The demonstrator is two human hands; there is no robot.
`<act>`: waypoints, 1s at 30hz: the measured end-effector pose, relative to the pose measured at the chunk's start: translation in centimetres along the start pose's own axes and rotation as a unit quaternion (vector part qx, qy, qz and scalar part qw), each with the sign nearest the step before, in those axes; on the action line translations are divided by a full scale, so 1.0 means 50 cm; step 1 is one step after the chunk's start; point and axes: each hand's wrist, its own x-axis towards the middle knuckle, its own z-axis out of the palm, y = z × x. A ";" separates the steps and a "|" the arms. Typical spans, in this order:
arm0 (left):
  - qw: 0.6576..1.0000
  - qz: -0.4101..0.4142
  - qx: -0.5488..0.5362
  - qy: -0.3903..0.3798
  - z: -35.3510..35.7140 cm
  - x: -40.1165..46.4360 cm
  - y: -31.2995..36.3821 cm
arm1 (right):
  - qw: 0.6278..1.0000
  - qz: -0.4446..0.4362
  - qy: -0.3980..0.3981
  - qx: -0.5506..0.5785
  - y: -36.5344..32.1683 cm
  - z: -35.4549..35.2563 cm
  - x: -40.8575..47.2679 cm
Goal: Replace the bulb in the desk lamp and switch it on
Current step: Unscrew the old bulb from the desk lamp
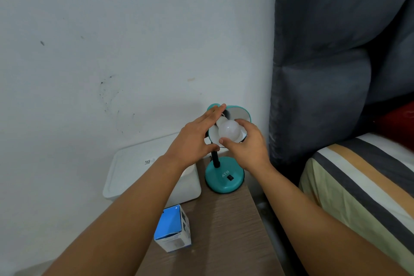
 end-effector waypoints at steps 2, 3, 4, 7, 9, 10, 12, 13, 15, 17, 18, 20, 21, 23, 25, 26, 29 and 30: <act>1.000 -0.001 -0.003 -0.001 -0.001 -0.001 0.001 | 1.000 -0.008 0.004 -0.004 0.001 0.004 -0.004; 1.000 -0.002 -0.006 -0.001 -0.001 -0.001 0.001 | 1.000 -0.014 0.007 -0.001 0.001 0.006 -0.007; 1.000 -0.004 -0.008 0.000 0.000 -0.001 0.001 | 1.000 -0.017 0.009 0.005 0.001 0.007 -0.009; 1.000 -0.004 -0.015 0.004 0.000 -0.001 0.002 | 1.000 0.014 -0.006 0.025 -0.003 0.002 -0.011; 1.000 -0.004 -0.018 0.001 0.000 0.000 0.002 | 0.999 0.033 -0.007 0.019 -0.004 0.002 -0.008; 1.000 -0.004 -0.015 0.000 0.000 0.000 0.003 | 0.999 0.035 -0.006 0.014 -0.004 0.001 -0.007; 1.000 -0.006 -0.009 0.001 -0.001 0.000 0.004 | 0.999 0.036 -0.008 0.019 -0.004 -0.001 -0.006; 1.000 -0.007 -0.009 0.001 -0.001 0.000 0.004 | 0.999 0.035 -0.010 0.025 -0.003 -0.002 -0.005; 1.000 -0.006 -0.003 -0.002 -0.002 -0.001 0.004 | 0.999 0.025 -0.010 0.031 0.001 -0.002 -0.005; 1.000 -0.005 0.002 -0.004 -0.003 -0.002 0.004 | 0.999 0.012 -0.009 0.031 0.002 0.000 -0.011; 1.000 -0.006 -0.001 -0.004 -0.004 -0.002 0.004 | 0.999 0.011 -0.008 0.035 0.003 0.002 -0.013; 1.000 -0.007 -0.009 -0.004 -0.005 -0.002 0.003 | 0.998 0.025 -0.009 0.049 0.001 0.003 -0.015; 1.000 -0.006 -0.011 -0.005 -0.005 -0.001 0.002 | 0.998 0.035 -0.011 0.052 0.001 0.002 -0.014; 1.000 -0.002 -0.011 -0.009 -0.005 0.000 0.000 | 0.998 0.037 -0.013 0.042 0.001 -0.001 -0.010; 1.000 -0.004 -0.012 -0.012 -0.006 0.002 0.002 | 0.999 0.027 -0.017 0.036 0.002 -0.005 -0.007; 1.000 -0.006 -0.015 -0.013 -0.007 0.002 0.002 | 0.999 0.027 -0.018 0.042 0.003 -0.005 -0.006; 1.000 -0.007 -0.010 -0.013 -0.009 -0.001 0.003 | 0.998 0.018 -0.022 0.059 0.007 -0.002 -0.007; 1.000 -0.006 -0.008 -0.013 -0.009 -0.002 0.003 | 0.998 0.009 -0.024 0.065 0.010 0.000 -0.009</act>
